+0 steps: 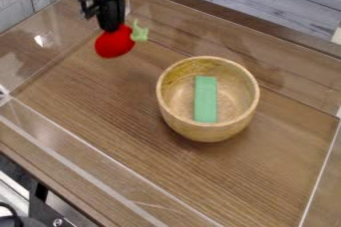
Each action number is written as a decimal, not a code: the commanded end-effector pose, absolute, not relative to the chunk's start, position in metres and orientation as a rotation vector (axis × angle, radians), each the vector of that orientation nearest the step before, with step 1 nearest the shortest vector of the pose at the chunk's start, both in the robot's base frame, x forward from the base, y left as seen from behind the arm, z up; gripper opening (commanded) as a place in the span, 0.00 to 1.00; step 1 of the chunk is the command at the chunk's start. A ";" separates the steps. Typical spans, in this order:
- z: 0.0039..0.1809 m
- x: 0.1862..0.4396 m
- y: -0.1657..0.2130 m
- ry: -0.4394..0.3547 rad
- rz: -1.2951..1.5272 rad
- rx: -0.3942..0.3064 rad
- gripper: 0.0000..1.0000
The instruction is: Move the red object to the right side of the table
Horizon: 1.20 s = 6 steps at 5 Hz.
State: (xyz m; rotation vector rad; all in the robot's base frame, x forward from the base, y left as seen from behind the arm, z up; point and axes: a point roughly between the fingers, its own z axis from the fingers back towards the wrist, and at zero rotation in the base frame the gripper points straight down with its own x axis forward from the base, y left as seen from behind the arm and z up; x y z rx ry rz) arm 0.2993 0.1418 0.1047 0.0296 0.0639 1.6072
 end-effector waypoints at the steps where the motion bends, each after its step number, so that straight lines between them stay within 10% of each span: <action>1: 0.138 0.307 0.117 -0.017 1.565 -0.016 0.00; 6: 0.138 0.271 -0.035 0.008 0.979 -0.015 0.00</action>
